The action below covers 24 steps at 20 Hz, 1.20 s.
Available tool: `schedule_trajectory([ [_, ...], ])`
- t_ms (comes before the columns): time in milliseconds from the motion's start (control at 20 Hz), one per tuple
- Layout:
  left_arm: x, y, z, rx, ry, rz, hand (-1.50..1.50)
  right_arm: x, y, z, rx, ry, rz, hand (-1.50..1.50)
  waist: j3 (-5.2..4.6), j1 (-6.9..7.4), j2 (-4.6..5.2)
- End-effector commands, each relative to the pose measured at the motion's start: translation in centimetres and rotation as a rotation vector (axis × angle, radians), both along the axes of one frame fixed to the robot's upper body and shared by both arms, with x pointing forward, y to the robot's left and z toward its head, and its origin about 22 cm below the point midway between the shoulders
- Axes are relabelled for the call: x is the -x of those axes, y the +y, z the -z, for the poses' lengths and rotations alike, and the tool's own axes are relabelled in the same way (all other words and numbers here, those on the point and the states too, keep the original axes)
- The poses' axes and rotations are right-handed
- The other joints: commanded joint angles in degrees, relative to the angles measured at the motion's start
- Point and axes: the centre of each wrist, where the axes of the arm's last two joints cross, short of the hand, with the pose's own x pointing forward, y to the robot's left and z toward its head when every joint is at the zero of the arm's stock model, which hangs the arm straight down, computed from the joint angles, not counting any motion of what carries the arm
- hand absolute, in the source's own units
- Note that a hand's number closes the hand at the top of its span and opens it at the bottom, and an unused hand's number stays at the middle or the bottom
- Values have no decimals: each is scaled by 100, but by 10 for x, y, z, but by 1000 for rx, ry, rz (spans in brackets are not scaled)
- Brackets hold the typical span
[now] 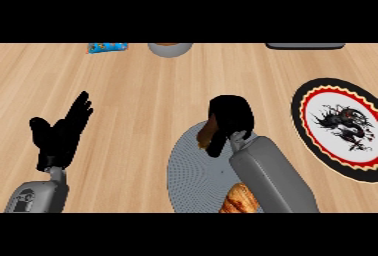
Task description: Pick the sweet potato from the placemat and place it in the plate
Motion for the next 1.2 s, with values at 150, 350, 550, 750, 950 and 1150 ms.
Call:
schedule_trajectory([
  [150, 0, 6, -2, 3, -2, 4, 0, -17, -15, -36, -145, -518, 376, 150, -6, 45, -1],
  [350, -7, -12, 1, 6, 14, 20, 0, -30, -33, -54, -67, -732, 514, 150, -10, -8, 3],
  [550, 1, 8, 3, 7, 10, 16, 0, -30, -24, -74, -84, -810, 675, 150, -13, 23, -10],
  [750, 2, 2, -6, 5, 3, 6, 0, -20, -90, -61, -144, -828, 767, 150, -6, -10, -18],
  [950, -3, 1, 7, 4, -2, -15, 0, -17, -139, -69, -191, -837, 854, 150, -8, -35, -5],
  [1150, -4, -1, 3, 24, 8, 3, 0, -7, -187, -40, -159, -836, 911, 150, -6, -6, 3],
])
